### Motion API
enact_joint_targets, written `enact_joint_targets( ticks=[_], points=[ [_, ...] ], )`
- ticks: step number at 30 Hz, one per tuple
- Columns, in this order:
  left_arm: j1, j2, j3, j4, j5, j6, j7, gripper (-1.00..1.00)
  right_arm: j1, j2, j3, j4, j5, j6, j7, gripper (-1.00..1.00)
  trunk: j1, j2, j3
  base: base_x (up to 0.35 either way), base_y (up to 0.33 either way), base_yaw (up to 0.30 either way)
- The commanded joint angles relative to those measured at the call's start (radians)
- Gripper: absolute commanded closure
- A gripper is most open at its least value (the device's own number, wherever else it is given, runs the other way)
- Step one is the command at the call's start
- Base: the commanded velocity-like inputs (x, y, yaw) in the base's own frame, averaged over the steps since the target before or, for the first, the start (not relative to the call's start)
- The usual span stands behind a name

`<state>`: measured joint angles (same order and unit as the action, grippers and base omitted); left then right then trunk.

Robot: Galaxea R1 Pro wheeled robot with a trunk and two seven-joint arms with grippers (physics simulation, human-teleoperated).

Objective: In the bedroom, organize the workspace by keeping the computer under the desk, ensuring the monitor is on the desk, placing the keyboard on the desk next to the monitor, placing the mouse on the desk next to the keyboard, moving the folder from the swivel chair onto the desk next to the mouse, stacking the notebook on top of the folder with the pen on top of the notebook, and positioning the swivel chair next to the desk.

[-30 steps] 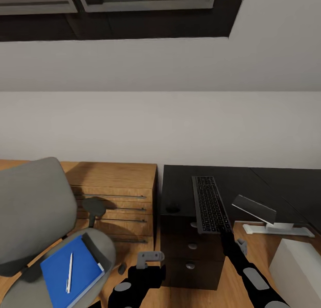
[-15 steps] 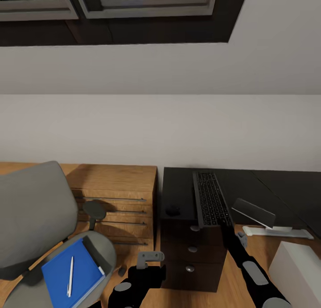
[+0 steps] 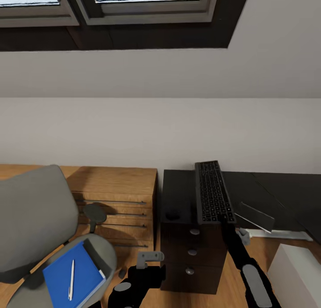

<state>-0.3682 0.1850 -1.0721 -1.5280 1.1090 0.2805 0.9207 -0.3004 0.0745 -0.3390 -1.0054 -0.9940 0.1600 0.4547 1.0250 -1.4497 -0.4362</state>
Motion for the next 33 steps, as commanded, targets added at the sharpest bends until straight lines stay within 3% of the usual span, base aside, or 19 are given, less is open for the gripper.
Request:
enact_joint_targets(
  ticks=[1,5,7,11,16,33],
  points=[
    [-0.001,0.001,-0.002,-0.002,0.003,0.003,0.006,-1.0,0.028,0.011,-0.003,-0.057,-0.006,0.012,-0.02,1.0,-0.004,0.007,0.002,0.0,0.0,0.0],
    [-0.001,0.001,-0.001,-0.002,0.003,0.003,0.006,-1.0,0.096,0.039,-0.003,-0.208,-0.008,0.013,-0.102,1.0,-0.019,0.035,0.015,0.0,0.0,0.0],
    [-0.001,0.001,-0.001,-0.002,0.003,0.003,0.006,-1.0,0.163,0.063,-0.003,-0.34,-0.013,0.013,-0.162,1.0,-0.027,0.049,0.021,0.0,0.0,0.0],
    [-0.001,0.001,-0.001,-0.001,0.003,0.003,0.006,-1.0,0.225,0.078,-0.003,-0.445,-0.015,0.028,-0.188,1.0,-0.042,0.077,0.033,0.0,0.0,0.0],
    [-0.001,0.001,0.0,0.0,0.005,0.004,0.006,-1.0,0.242,0.074,-0.003,-0.467,-0.015,0.095,-0.178,1.0,-0.061,0.112,0.049,0.0,0.0,0.0],
    [-0.001,0.0,0.0,0.0,0.008,0.002,0.009,-1.0,0.244,0.076,-0.004,-0.467,-0.015,0.104,-0.159,1.0,-0.127,0.231,0.102,0.0,0.0,0.0]
  ],
)
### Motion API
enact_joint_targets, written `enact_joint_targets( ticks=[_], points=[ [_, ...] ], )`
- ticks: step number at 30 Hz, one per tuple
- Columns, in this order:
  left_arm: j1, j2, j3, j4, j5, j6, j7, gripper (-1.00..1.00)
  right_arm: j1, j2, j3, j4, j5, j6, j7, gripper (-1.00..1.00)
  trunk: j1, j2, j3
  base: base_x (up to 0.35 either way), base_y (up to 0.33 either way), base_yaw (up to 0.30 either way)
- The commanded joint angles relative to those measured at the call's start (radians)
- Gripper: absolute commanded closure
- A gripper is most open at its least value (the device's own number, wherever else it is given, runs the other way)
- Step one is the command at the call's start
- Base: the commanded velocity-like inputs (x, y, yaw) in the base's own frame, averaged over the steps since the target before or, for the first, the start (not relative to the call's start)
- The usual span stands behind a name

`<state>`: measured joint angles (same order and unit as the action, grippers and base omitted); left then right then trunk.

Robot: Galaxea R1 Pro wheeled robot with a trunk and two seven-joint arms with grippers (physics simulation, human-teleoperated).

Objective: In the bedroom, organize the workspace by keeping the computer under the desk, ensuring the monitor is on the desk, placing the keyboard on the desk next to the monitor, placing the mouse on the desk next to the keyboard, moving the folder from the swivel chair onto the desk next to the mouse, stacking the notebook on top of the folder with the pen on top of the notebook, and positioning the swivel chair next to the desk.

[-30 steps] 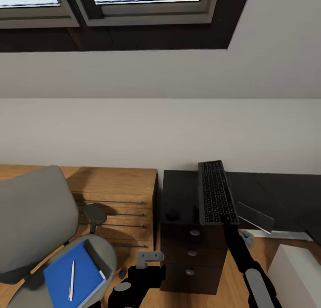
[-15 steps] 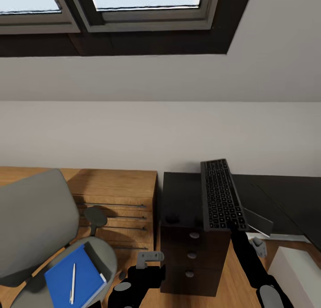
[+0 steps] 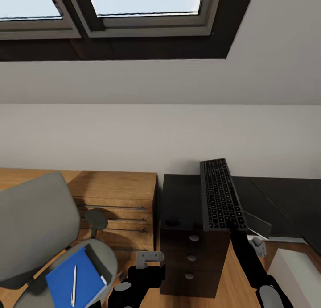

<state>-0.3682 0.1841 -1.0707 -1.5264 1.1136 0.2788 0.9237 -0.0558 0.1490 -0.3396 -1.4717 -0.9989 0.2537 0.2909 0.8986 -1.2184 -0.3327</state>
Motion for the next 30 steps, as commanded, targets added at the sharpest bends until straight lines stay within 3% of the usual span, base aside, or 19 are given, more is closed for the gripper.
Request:
enact_joint_targets(
  ticks=[1,5,14,22,30],
  points=[
    [-0.001,0.001,-0.002,-0.001,0.003,0.004,0.006,-1.0,-0.001,0.001,-0.004,0.0,-0.01,0.011,0.005,1.0,-0.004,0.006,0.002,0.0,0.0,0.0],
    [-0.001,0.0,-0.002,-0.001,0.002,0.004,0.006,-1.0,-0.001,0.003,-0.004,0.004,-0.011,0.008,0.005,1.0,-0.019,0.034,0.015,0.0,0.0,-0.029],
    [-0.001,0.003,-0.002,0.0,-0.002,0.001,0.003,-1.0,-0.001,0.002,-0.003,0.025,-0.01,0.003,0.004,1.0,-0.019,0.034,0.015,-0.035,0.021,-0.26],
    [-0.001,0.003,-0.003,0.0,-0.002,0.0,0.005,-1.0,-0.001,0.004,-0.004,0.03,-0.01,0.001,0.002,1.0,-0.019,0.034,0.015,-0.232,0.211,-0.27],
    [-0.001,0.003,-0.003,0.0,-0.003,0.0,0.003,-1.0,-0.001,0.004,-0.004,0.03,-0.01,-0.001,0.002,1.0,-0.019,0.034,0.015,-0.04,0.284,-0.27]
  ],
)
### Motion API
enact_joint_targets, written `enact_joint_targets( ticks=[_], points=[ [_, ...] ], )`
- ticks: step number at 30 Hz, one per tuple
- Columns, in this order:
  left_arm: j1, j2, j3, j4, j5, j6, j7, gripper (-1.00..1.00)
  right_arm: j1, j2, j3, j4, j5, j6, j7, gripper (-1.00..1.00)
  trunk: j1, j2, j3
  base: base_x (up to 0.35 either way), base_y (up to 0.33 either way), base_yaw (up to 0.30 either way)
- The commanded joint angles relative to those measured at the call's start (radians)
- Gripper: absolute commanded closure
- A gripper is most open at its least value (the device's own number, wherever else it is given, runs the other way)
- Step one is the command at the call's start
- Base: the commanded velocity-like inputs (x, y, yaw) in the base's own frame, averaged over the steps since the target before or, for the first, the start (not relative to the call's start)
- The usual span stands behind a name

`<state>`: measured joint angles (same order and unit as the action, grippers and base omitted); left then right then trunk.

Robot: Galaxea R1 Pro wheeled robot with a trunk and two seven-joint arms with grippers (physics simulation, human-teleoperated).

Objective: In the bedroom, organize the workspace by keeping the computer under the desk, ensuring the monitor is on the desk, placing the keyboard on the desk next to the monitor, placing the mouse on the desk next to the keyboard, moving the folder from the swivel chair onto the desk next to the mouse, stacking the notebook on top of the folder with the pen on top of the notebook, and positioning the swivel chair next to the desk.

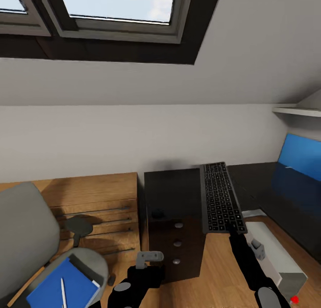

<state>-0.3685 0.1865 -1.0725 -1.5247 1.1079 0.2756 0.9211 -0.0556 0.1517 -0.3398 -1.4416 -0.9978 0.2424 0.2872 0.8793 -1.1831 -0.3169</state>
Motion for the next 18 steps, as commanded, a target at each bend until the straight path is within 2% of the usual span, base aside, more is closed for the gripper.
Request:
enact_joint_targets(
  ticks=[1,18],
  points=[
    [-0.001,0.0,-0.001,-0.001,0.004,0.004,0.005,-1.0,-0.001,0.002,-0.004,0.0,-0.012,0.01,0.005,1.0,0.0,-0.001,-0.001,0.002,0.118,-0.27],
    [-0.001,-0.001,-0.001,0.0,0.006,0.005,0.005,-1.0,-0.001,0.002,-0.005,0.0,-0.012,0.011,0.004,1.0,0.0,-0.001,-0.001,0.0,0.008,-0.284]
  ],
)
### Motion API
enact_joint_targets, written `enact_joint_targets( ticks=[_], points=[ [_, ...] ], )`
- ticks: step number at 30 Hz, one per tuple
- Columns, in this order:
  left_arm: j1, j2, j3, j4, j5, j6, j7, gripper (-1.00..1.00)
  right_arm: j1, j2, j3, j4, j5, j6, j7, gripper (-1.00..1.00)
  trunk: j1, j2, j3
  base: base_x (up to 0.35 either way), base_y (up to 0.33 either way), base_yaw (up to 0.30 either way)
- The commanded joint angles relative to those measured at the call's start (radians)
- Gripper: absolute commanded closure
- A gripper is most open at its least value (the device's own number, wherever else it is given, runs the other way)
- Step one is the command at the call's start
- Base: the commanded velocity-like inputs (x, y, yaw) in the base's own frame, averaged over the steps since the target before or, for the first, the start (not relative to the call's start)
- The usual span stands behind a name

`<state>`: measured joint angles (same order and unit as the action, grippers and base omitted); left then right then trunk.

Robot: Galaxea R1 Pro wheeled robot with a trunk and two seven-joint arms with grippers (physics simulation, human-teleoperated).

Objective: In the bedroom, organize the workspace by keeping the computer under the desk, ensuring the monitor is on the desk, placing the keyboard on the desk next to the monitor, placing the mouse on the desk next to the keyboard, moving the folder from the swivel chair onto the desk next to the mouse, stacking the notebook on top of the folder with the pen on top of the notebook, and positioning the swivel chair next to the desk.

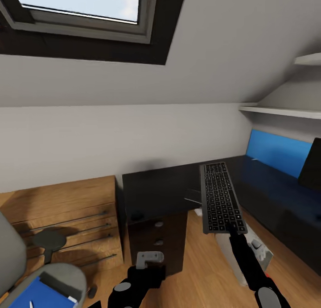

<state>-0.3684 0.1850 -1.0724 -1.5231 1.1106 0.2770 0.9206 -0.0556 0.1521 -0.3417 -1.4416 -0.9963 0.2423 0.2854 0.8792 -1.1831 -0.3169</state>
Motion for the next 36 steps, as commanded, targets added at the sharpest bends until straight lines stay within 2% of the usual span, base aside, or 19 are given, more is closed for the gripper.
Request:
enact_joint_targets(
  ticks=[1,29,36],
  points=[
    [-0.001,0.001,-0.001,-0.002,0.003,0.004,0.006,-1.0,-0.001,0.001,-0.003,0.0,-0.013,0.011,0.005,1.0,0.0,-0.001,-0.001,0.0,0.0,-0.298],
    [-0.001,0.001,-0.001,-0.002,0.003,0.004,0.007,-1.0,-0.001,0.001,-0.003,0.001,-0.012,0.011,0.005,1.0,0.0,-0.001,-0.001,0.0,0.001,-0.299],
    [-0.001,0.001,-0.001,-0.002,0.003,0.004,0.007,-1.0,-0.001,0.001,-0.003,0.009,-0.012,0.01,0.005,1.0,0.0,-0.001,-0.001,-0.132,0.163,-0.299]
  ],
)
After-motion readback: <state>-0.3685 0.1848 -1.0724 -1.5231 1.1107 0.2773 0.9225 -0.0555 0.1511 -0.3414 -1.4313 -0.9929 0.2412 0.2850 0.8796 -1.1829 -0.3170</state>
